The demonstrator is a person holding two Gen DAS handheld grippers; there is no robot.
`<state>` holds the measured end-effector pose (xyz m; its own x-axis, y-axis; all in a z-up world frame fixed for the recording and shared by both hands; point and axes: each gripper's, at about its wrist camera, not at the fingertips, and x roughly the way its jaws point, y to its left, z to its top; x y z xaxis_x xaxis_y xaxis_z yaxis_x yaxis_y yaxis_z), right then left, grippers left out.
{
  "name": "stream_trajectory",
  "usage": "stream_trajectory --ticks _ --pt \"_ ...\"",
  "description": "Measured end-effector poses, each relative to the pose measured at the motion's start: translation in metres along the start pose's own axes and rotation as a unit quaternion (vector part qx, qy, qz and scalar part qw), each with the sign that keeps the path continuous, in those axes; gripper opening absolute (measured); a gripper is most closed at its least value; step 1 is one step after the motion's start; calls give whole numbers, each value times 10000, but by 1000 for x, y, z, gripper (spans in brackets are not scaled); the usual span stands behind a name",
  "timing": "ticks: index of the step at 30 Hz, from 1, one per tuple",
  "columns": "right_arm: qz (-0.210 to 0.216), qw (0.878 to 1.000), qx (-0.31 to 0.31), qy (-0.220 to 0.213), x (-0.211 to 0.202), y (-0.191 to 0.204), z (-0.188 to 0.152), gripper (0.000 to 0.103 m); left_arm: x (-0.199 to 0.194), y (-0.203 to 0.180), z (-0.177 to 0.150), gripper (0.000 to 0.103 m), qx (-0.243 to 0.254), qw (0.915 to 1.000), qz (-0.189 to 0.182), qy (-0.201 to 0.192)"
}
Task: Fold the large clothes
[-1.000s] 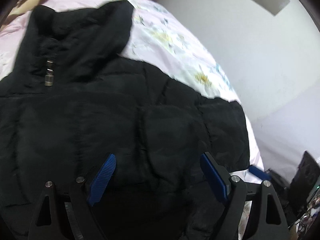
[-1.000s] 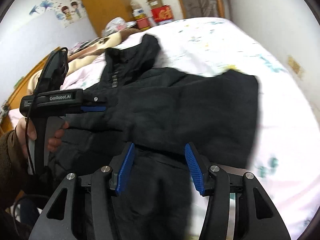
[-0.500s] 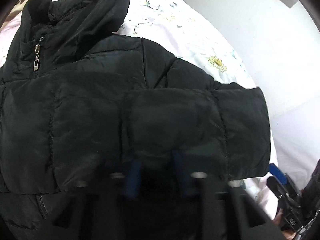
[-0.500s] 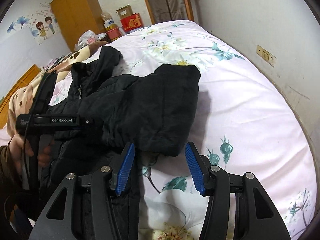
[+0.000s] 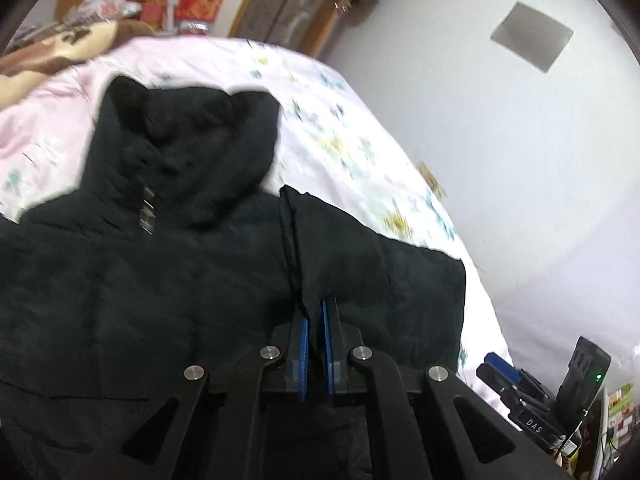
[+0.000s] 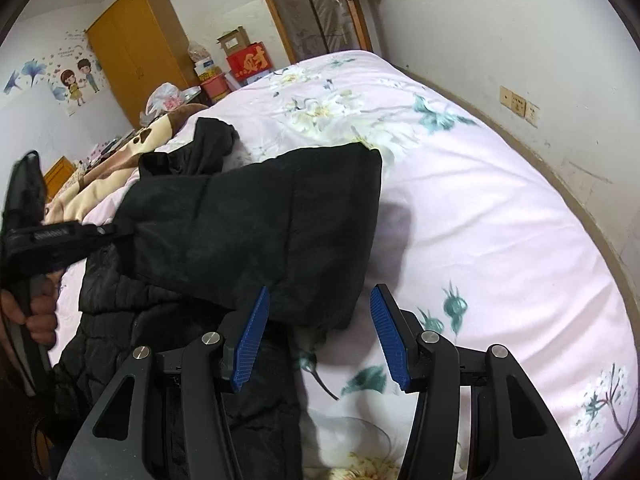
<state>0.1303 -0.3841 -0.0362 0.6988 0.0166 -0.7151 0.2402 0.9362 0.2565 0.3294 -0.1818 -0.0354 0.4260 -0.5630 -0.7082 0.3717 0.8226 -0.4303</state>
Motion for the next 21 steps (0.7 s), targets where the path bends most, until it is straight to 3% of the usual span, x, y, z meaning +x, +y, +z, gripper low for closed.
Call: stream_trajectory --ticks 5,10,16,21 --pt "71 9999 -135 23 12 21 8 53 -33 31 11 6 -99 9990 315 -304" --pt "164 9995 -220 139 36 40 17 53 -46 82 8 6 -414 9969 578 -342" --pt "179 9989 -381 222 66 66 30 53 -45 133 -5 6 -811 9929 832 -266" --pt "159 9982 -476 341 95 82 38 53 -31 154 -9 6 -877 9913 966 -184"
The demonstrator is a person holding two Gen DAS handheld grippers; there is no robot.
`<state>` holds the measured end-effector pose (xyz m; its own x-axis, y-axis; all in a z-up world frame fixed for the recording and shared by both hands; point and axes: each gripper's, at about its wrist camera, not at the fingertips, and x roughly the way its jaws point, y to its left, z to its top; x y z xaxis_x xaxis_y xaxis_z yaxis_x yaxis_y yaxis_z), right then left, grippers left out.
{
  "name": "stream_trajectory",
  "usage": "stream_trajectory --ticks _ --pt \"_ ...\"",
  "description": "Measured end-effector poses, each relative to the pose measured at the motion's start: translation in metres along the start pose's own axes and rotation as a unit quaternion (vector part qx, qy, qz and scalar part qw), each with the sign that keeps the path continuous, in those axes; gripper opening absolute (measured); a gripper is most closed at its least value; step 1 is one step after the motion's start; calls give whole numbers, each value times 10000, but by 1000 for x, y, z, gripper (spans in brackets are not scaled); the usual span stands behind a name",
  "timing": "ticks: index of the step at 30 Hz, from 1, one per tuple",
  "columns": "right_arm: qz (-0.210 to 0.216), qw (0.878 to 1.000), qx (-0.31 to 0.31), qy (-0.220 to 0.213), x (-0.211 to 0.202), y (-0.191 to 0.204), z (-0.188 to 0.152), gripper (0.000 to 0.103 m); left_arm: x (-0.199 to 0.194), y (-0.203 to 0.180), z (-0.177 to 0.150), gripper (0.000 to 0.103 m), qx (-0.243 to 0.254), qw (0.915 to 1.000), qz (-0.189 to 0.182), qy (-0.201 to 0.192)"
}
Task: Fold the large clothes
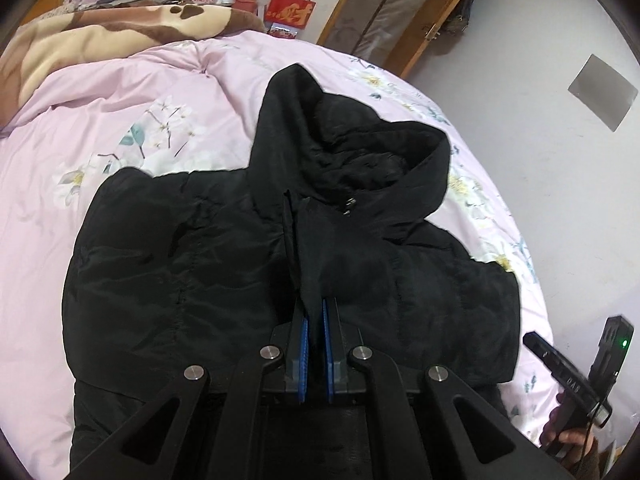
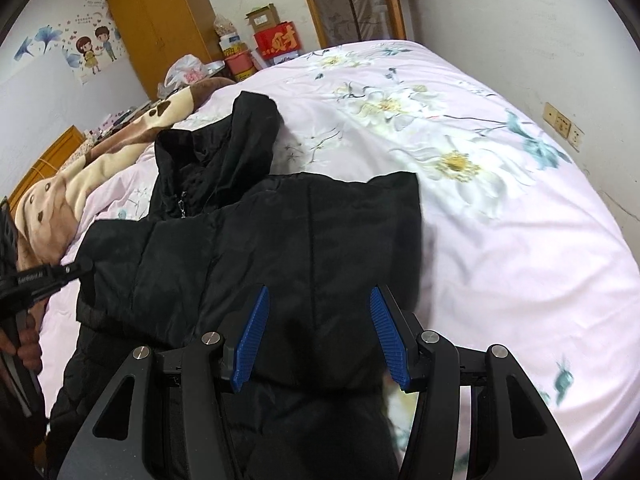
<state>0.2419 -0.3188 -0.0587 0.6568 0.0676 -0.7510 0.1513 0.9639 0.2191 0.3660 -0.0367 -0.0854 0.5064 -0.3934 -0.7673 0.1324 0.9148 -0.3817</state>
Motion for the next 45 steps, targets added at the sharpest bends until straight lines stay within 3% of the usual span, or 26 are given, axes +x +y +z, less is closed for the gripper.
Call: stream_trajectory --ticks 14,24,30,32,33,37,41,45 --pt "-610 9956 -422 577 71 6 -16 56 58 34 -16 8 -203 9986 256 416" --pt "-701 9941 -267 788 67 4 -5 58 51 32 -9 13 -95 9983 308 490" --pt "-273 9995 -168 74 17 26 13 58 4 23 8 22 96 9993 361 55" --pt "-129 9993 -354 -88 10 41 18 58 0 14 14 33 174 9992 347 36" --pt "-74 9988 -479 -110 10 51 20 59 0 8 17 34 255 9993 256 11" --pt "82 9969 -774 124 32 72 19 58 23 -8 21 34 574 9977 279 247" --pt "-76 9939 -894 643 70 76 -1 58 56 -3 12 34 578 9956 472 571" --pt "-75 9938 -956 567 82 74 -17 58 69 8 4 34 615 9960 330 553"
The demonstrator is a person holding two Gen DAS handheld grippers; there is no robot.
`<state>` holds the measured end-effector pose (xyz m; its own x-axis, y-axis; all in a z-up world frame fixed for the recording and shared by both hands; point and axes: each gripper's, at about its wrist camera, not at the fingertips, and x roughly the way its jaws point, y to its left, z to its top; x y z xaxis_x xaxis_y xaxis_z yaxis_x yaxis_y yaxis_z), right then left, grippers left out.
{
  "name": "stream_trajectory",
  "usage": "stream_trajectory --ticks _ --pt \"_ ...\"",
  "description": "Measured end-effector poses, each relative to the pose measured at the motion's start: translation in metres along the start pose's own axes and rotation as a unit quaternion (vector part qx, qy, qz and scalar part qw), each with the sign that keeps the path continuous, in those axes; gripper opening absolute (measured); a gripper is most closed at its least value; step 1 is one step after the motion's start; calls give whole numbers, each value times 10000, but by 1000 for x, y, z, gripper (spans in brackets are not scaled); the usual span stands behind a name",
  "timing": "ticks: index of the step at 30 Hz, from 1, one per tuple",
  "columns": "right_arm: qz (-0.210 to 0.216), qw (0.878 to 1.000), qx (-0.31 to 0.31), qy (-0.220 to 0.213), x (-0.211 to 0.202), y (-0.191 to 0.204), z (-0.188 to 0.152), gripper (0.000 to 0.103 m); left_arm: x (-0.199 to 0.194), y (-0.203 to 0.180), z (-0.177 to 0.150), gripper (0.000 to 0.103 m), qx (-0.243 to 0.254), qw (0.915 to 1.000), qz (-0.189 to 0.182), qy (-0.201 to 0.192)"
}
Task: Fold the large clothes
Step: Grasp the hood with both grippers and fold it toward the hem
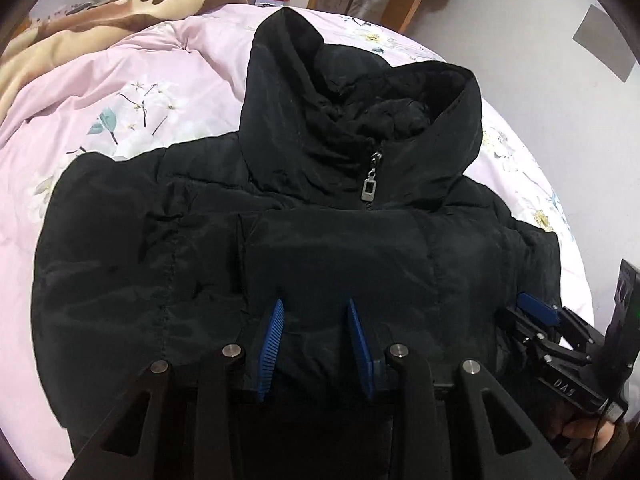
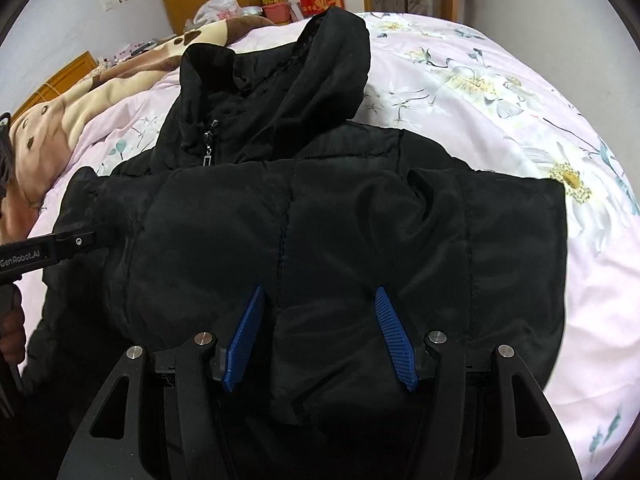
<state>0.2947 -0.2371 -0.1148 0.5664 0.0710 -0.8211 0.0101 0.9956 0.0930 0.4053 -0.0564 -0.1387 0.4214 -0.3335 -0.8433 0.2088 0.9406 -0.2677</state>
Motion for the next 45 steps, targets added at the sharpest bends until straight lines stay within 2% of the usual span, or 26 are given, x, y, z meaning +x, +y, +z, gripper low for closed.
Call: stream_trajectory --ticks 3,5,7,10,12,14,17,19,20,24,28,31,32,33,34,35,37,41,43,45 --pt "75 9999 23 134 0 -4 2 59 1 0 1 34 116 9999 -35 7" --pt "184 9996 76 192 -6 -10 8 58 -5 7 8 34 0 9997 -244 30" --pt "376 9989 262 34 -17 -16 17 59 -14 12 18 34 -20 9993 -384 -26" --pt "536 9962 642 -256 -29 -27 42 59 -31 19 42 34 -23 9991 -341 -268" --pt "551 9947 746 -453 -34 -32 59 59 -39 26 60 42 -90 9989 -248 -397" --pt "354 9954 675 -586 -35 -33 82 59 -46 34 83 54 -176 9982 -149 -552" --pt "407 9930 838 -727 -29 -38 117 63 -54 45 119 56 -252 9972 -92 -693" --pt "470 9887 1158 -829 -24 -45 141 71 -55 51 142 64 -312 9969 39 -727" --pt "477 9872 1233 -894 -22 -47 154 71 -52 56 156 66 -406 9965 78 -726" --pt "77 9881 1165 -1004 -7 -44 205 71 -37 65 204 66 -576 9952 233 -758" --pt "234 9885 1086 -1024 12 -35 234 71 -11 63 240 66 -689 9954 56 -670" --pt "114 9911 1017 -846 39 -30 244 71 15 66 259 66 -869 9942 263 -575" --pt "40 9926 955 -748 49 -29 244 70 24 67 260 65 -882 9944 346 -470" --pt "-72 9945 854 -594 59 -27 242 58 35 70 261 61 -893 9941 485 -378" --pt "-178 9956 797 -456 67 -26 239 33 43 72 259 50 -898 9935 614 -323" --pt "-320 9960 730 -400 72 -26 234 26 54 74 257 33 -815 9930 829 -207" --pt "-540 9965 522 -369 76 -29 222 18 70 77 249 6 -682 9923 1029 -61" --pt "-839 9960 308 -66 89 -44 203 14 87 77 226 4 -248 9906 1347 31" --pt "-970 9946 322 163 100 -52 195 14 95 79 215 5 -221 9913 1290 132" --pt "-919 9945 409 295 109 -59 188 14 104 83 206 5 -234 9899 1377 246"
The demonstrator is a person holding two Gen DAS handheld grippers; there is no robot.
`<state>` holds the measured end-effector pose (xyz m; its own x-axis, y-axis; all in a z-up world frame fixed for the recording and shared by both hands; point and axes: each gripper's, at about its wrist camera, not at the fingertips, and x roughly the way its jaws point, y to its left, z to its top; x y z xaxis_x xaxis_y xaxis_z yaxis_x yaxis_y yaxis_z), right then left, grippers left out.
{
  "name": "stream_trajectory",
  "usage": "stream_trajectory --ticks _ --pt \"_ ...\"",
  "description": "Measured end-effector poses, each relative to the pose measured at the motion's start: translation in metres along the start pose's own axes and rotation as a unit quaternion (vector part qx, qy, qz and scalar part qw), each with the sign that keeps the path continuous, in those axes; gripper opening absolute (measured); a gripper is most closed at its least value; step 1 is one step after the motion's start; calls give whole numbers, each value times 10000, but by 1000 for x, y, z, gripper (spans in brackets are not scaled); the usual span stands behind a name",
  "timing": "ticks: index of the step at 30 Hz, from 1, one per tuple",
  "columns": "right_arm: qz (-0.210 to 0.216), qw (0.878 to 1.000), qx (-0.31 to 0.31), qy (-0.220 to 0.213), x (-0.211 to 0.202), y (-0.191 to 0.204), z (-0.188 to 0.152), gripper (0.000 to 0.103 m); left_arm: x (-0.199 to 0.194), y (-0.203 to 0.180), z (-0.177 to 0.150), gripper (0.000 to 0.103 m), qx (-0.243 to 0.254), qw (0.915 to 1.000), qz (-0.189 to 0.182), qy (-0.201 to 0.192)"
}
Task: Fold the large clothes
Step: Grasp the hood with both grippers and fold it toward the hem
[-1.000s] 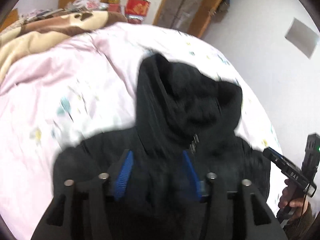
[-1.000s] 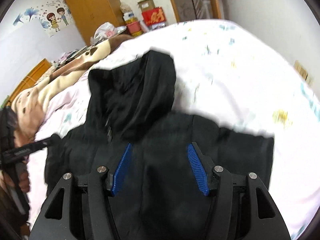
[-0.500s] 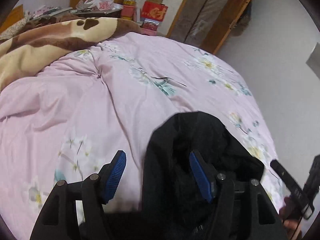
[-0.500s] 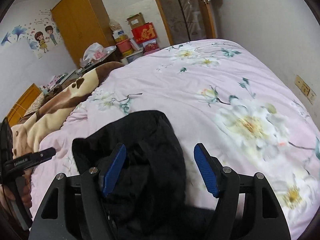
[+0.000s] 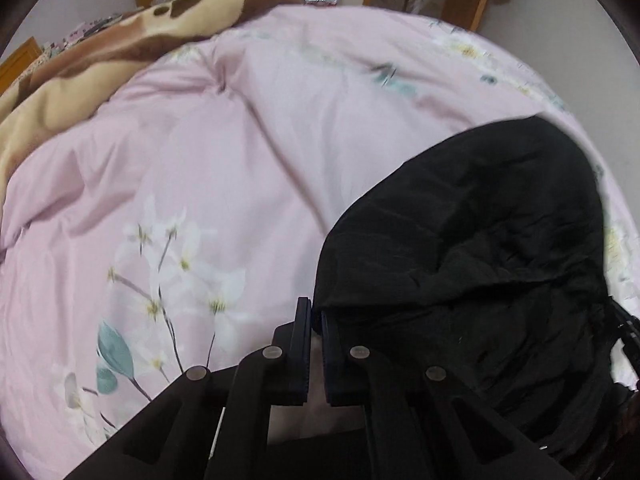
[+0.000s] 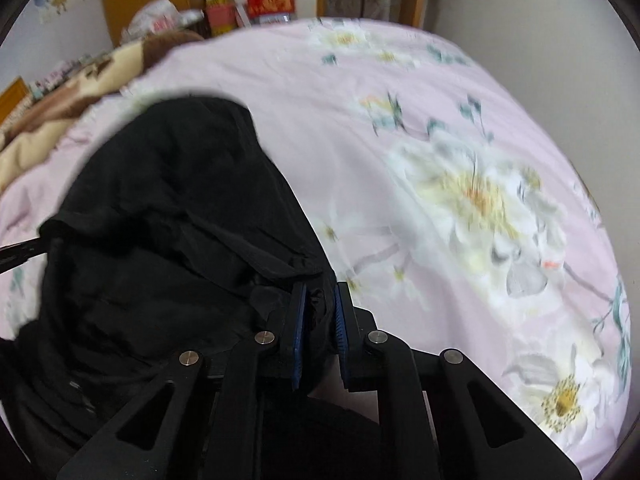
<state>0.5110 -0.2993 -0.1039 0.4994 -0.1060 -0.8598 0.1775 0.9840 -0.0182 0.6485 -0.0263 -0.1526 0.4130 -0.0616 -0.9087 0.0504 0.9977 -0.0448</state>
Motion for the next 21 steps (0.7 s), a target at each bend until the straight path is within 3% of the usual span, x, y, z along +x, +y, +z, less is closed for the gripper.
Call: stream_trajectory --ticks 5,7,9,10,11,13,18,21 --pt "116 9996 184 200 1 -7 -5 15 1 3 -7 5 11 9999 -144 61" --pt "482 9980 417 -17 -14 -15 -4 17 -15 13 -5 5 -96 9976 -675 -128" --pt "817 9946 583 -265 -31 -24 -3 21 -32 24 -2 6 -91 9951 -887 -423" --pt "948 9928 619 -393 -40 -27 -3 23 -42 29 -1 12 -107 9935 -964 -591" --pt "1004 9916 650 -485 -46 -29 -2 23 -50 36 2 30 -95 9917 -1045 -744" --pt "928 9910 678 -684 -53 -30 2 39 -59 45 12 54 -207 9903 -978 -967" --pt "976 9819 1116 -1176 -59 -35 24 45 -59 40 43 59 -309 9882 -1230 -861" --pt "1117 9838 983 -1001 -45 -28 47 55 -50 23 56 59 -135 9886 -1206 -890"
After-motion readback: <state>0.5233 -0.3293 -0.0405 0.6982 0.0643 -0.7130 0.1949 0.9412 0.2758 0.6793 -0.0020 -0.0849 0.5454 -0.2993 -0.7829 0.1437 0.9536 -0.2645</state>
